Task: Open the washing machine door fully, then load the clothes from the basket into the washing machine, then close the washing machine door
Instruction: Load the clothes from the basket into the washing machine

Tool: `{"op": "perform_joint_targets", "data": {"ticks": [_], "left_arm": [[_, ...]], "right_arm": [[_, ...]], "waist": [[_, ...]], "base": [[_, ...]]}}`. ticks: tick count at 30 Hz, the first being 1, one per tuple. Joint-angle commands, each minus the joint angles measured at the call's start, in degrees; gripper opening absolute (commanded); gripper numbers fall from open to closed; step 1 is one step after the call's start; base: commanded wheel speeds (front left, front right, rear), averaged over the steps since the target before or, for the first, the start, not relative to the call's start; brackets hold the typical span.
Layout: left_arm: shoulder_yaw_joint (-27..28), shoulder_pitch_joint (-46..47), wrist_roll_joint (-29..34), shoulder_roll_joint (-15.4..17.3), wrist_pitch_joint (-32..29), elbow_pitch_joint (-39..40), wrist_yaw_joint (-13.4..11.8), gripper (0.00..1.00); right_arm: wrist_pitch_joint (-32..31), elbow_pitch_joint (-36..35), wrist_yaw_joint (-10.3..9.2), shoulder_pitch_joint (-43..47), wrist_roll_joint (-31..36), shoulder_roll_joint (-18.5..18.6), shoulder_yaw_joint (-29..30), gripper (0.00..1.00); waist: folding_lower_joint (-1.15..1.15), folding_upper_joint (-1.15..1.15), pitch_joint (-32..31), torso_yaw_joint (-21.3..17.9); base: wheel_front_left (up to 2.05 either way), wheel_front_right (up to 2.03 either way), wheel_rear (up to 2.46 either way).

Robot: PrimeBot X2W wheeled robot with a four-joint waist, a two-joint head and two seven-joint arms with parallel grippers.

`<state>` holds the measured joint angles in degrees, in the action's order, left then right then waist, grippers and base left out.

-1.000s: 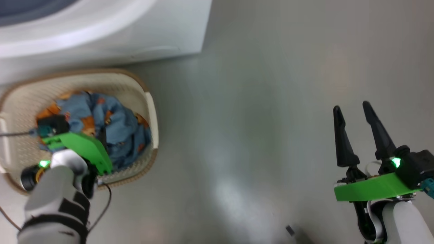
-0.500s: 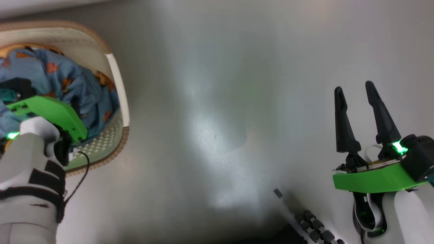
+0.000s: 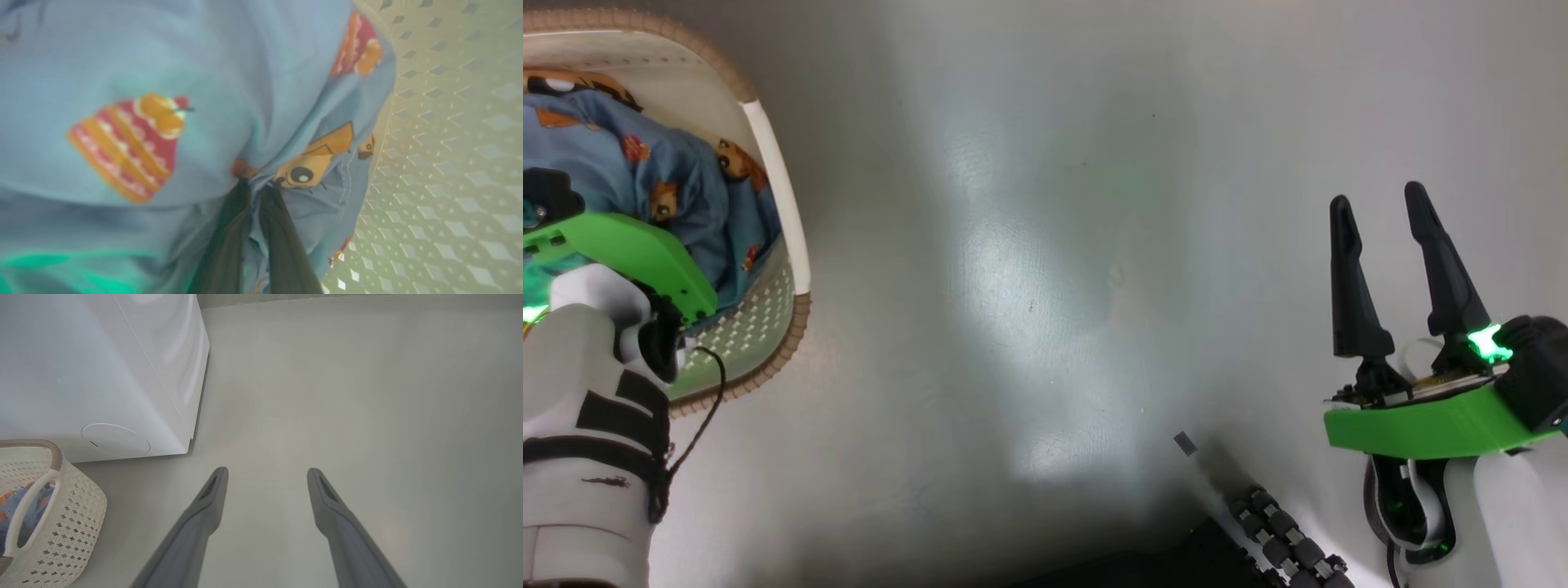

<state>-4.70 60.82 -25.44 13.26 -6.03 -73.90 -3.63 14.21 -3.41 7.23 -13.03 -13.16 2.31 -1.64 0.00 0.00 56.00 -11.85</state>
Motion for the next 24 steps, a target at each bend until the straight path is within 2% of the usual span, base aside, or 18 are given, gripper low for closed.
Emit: {"op": "perform_joint_targets", "data": {"ticks": [1,13,24], "left_arm": [[1.0,-1.9,-0.6,1.8,1.0,0.1,-0.5,0.0],[2.3,-3.6,-3.1,-0.2,7.0,0.0,1.3,0.0],[0.6,-7.0,-2.3,-2.7,18.5,0.3,3.4,0.0]], "right_arm": [[0.5,-1.0,0.25,0.5,-0.1,0.6,-1.1,1.0],[0.5,-0.6,0.25,0.1,1.5,0.6,0.3,1.0],[-0.7,-0.1,0.25,1.3,3.9,0.6,2.7,1.0]], "waist": [[0.0,0.0,-0.1,0.2],[0.0,0.0,-3.2,3.1],[0.0,0.0,-11.2,6.8]], "base": [[0.0,0.0,0.0],[0.0,0.0,0.0],[0.0,0.0,0.0]]}}
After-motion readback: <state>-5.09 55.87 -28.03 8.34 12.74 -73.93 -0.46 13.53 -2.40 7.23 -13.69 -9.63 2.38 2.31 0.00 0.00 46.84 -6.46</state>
